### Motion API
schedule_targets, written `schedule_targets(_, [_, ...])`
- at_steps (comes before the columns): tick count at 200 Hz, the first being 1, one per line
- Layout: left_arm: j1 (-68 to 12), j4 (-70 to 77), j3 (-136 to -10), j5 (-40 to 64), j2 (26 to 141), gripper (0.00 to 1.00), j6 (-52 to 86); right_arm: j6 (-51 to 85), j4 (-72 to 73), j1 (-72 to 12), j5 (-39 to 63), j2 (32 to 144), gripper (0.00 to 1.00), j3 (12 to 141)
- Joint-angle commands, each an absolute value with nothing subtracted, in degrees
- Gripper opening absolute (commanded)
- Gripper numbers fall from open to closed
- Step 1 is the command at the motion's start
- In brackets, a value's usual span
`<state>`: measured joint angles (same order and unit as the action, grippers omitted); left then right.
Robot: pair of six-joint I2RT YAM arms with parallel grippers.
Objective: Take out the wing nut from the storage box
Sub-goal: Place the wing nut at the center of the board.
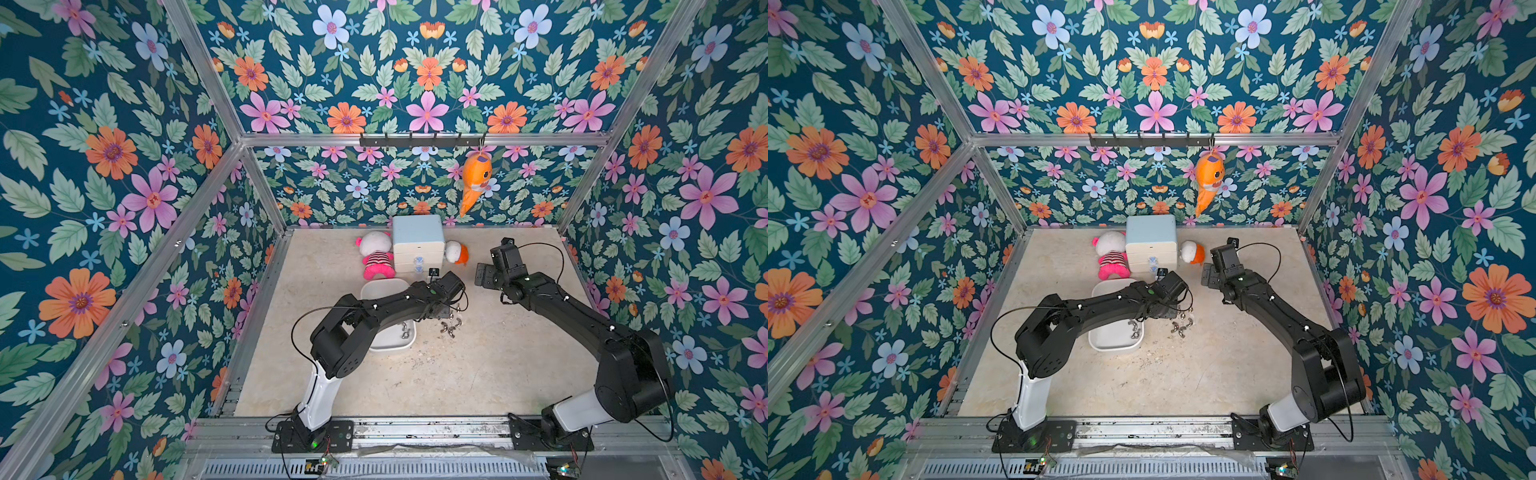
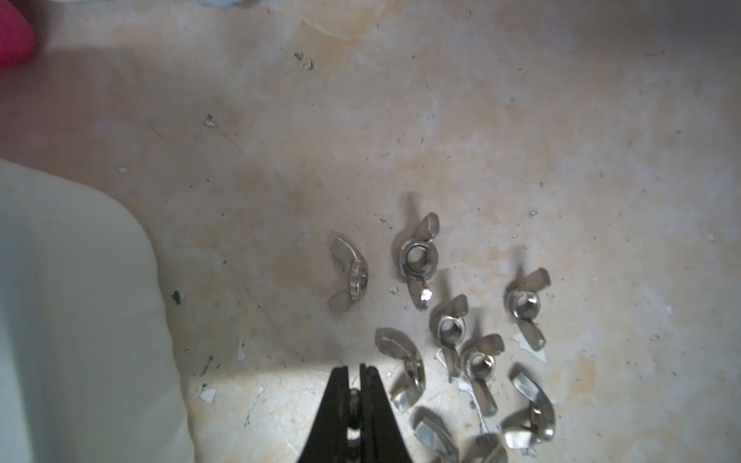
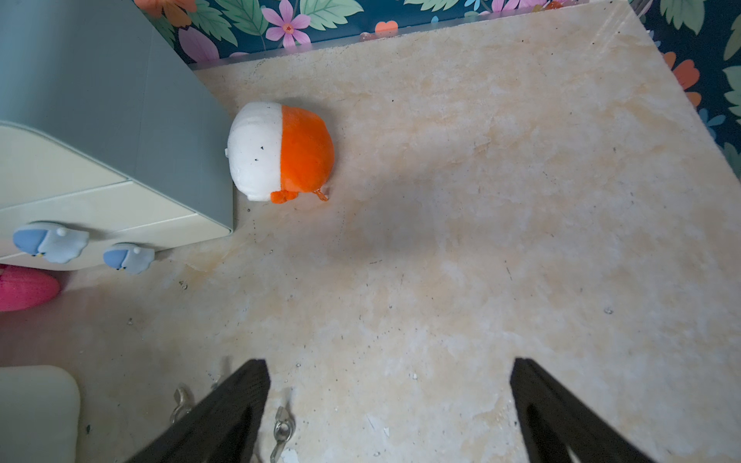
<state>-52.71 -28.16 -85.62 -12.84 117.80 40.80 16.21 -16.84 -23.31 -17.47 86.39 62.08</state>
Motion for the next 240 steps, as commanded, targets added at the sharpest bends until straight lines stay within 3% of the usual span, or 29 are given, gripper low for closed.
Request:
schedule_targets(1, [-52.73, -27.36, -85.31, -12.71, 118.12, 0.05, 41.66, 16.05, -16.71, -23.35, -18.06, 86.22, 0.99, 62.05])
schedule_targets(158, [-52.3, -27.6, -86.3, -14.24, 120.85, 0.07, 40.77, 16.08, -16.59, -23.33, -18.09, 85.78, 0.99, 61.44])
schedule_targets(183, [-52.14, -27.77, -86.48, -14.25, 121.21, 0.09, 40.6, 16.08, -16.54, -23.32, -18.08, 85.87, 0.99, 61.43])
schedule_targets(212, [-52.05, -27.95, -86.31, -14.31, 121.01, 0.19, 40.69, 16.08, -16.59, -23.35, -18.06, 85.78, 0.99, 61.38])
schedule_targets(240, [-52.03, -27.86, -86.31, -14.39, 120.51, 0.2, 40.69, 16.08, -16.53, -23.31, -18.16, 85.69, 0.99, 61.26])
